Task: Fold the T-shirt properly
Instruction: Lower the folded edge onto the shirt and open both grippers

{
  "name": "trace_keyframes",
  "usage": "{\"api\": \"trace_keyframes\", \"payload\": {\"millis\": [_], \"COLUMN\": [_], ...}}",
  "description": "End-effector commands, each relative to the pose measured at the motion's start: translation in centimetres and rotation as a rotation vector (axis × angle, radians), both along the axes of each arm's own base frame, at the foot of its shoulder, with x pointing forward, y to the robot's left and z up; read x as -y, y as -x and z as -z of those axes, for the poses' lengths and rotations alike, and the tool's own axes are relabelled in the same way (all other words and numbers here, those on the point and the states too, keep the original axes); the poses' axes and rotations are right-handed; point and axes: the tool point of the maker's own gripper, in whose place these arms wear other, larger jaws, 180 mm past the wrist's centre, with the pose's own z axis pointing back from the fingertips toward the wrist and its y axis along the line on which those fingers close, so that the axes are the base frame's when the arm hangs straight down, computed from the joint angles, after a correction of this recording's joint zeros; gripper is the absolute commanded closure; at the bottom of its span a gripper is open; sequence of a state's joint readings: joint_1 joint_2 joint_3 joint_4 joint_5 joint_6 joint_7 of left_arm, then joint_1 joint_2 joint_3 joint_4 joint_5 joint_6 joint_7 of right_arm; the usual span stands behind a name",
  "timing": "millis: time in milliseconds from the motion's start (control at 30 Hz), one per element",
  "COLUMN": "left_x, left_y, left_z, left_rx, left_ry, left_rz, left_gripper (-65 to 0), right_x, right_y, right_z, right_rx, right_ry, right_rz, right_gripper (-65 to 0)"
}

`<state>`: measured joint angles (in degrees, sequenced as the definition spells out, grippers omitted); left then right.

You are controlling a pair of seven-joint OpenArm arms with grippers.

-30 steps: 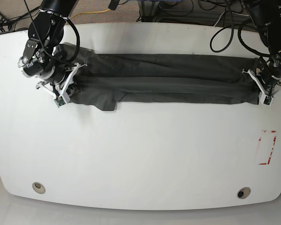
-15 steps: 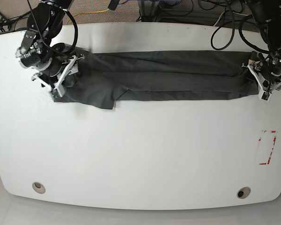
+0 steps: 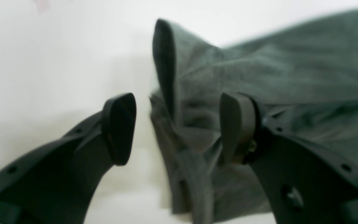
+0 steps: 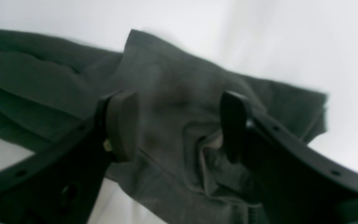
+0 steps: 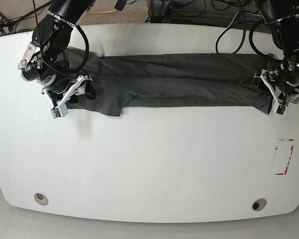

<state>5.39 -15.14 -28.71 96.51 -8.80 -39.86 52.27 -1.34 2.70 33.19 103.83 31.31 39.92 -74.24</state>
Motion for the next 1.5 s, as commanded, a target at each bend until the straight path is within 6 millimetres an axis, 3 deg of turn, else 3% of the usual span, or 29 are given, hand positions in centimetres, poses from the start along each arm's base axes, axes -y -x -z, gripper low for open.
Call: {"api": "trace_keyframes", "payload": {"millis": [0, 133, 233, 300, 433, 533, 633, 700, 933, 1100, 1233, 1467], "left_x": [1.0, 0.9, 0.4, -1.2, -3.3, -4.1, -5.0, -5.8, -5.2, -4.1, -3.2, -2.8], "left_y": [-0.7, 0.5, 1.1, 1.8, 2.4, 2.0, 1.4, 1.9, 2.2, 2.5, 2.7, 1.3], "left_z": [-0.2, 1.6, 2.7, 3.0, 3.7, 2.5, -0.8, -2.5, -2.5, -0.9, -0.7, -0.8], "left_rx": [0.027, -0.025, -0.059, -0.084, -0.091, -0.054, 0.055, 0.093, 0.080, 0.072, 0.078, 0.101], "left_ry": [0.034, 0.054, 0.067, 0.045, 0.054, 0.042, 0.046, 0.050, 0.109, 0.253, 0.329, 0.333], "left_rz": [0.027, 0.014, -0.002, -0.027, -0.086, -0.085, -0.116, -0.143, -0.145, -0.155, -0.154, -0.162], "left_gripper": [-38.5, -38.5, -38.5, -38.5, -38.5, -38.5, -38.5, -38.5, -38.8, -38.9, -38.9, -38.9], "right_x": [-0.2, -0.7, 0.3, 1.1, 3.0, 4.0, 4.1, 4.0, 2.8, 2.0, 1.1, 0.8], "right_y": [-0.8, -0.4, -0.1, 1.2, 1.6, 1.8, 2.2, 2.2, 2.0, 1.9, 2.2, 2.1], "right_z": [-0.1, 2.2, 2.6, 3.6, 4.7, 5.0, 5.2, 5.1, 4.6, 4.8, 5.1, 5.1], "right_rx": [0.020, -0.040, -0.039, -0.070, -0.088, -0.094, -0.102, -0.097, -0.076, -0.075, -0.088, -0.086], "right_ry": [-0.041, -0.099, -0.090, -0.076, -0.071, -0.064, -0.061, -0.060, -0.073, -0.093, -0.096, -0.105], "right_rz": [0.003, 0.017, 0.030, 0.037, 0.062, 0.073, 0.075, 0.071, 0.063, 0.061, 0.039, 0.037], "right_gripper": [-38.5, -38.5, -38.5, -38.5, -38.5, -38.5, -38.5, -38.5, -38.5, -38.5, -38.5, -38.5]}}
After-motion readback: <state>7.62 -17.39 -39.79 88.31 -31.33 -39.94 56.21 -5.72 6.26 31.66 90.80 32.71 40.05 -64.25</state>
